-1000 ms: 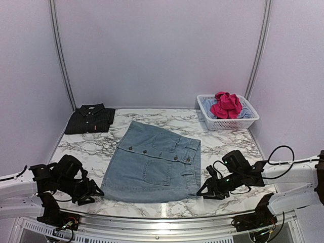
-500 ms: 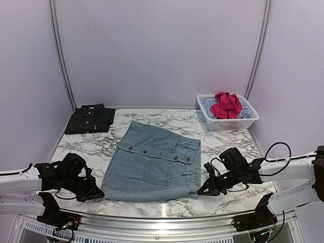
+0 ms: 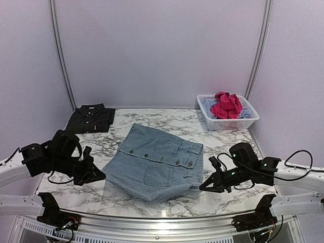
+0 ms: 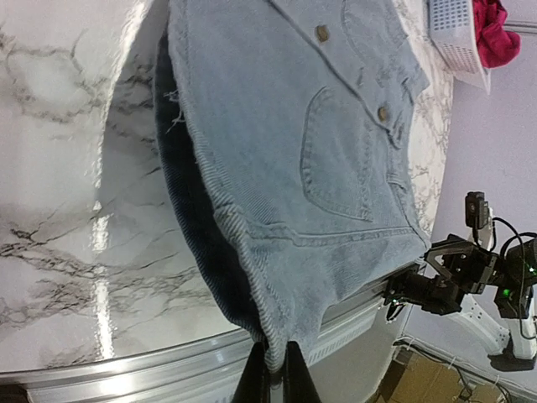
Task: Fold and stack the mixed laundry pile
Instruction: Pick up the flattened skirt from the center of the board, then fold the flattened skirt at the center of the board.
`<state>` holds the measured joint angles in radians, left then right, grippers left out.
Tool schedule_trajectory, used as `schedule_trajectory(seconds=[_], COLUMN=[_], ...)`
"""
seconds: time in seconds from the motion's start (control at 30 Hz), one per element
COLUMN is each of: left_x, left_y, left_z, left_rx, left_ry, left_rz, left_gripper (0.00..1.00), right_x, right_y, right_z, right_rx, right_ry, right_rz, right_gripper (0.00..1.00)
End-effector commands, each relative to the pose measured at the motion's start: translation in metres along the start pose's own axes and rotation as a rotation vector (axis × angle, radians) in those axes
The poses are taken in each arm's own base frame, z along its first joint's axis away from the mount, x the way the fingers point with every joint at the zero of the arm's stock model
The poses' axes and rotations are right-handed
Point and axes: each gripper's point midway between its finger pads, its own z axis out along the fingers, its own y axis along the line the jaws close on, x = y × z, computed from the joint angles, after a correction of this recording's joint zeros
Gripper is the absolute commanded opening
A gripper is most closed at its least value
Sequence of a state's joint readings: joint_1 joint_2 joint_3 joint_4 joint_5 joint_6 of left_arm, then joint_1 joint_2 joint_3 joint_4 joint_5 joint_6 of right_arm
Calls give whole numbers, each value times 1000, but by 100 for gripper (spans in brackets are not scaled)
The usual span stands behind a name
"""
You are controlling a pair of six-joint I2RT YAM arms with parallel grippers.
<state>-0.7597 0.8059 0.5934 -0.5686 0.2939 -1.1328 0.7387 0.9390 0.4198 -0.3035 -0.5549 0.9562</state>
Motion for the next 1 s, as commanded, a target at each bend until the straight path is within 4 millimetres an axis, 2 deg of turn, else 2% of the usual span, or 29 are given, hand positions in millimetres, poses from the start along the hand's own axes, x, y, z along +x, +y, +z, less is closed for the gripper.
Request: schedule_trajectory(seconds=[0.0, 0.17, 0.33, 0.43, 0.6, 0.7, 0.8, 0.87, 0.97], left_x=[-23, -77, -136, -168, -211, -222, -223, -215, -196], left_y=[-17, -54, -69, -72, -58, -46, -30, -15, 5], left_z=[-12, -6, 14, 33, 84, 118, 145, 153, 150], left_rx=[-85, -129, -196, -239, -287, -315, -333, -352, -371], left_ry=[-47, -100, -134, -144, -125, -85, -49, -19, 7], left_rz=[83, 176, 210, 230, 235, 233, 223, 208, 189], left_gripper=[0, 0, 0, 0, 0, 0, 0, 0, 0], right_x=[-27, -66, -119, -154, -198, -214, -219, -215, -201], right_y=[24, 15, -1, -10, -35, -53, -70, -80, -84], right_z=[-28, -46, -42, -42, -34, -18, 3, 13, 26], right_rx=[-32, -53, 11, 40, 123, 165, 172, 175, 176], right_ry=[-95, -174, -196, -218, -205, -175, -126, -96, -59], right_rz=[62, 96, 71, 56, 27, 10, 11, 22, 18], right_gripper=[0, 0, 0, 0, 0, 0, 0, 0, 0])
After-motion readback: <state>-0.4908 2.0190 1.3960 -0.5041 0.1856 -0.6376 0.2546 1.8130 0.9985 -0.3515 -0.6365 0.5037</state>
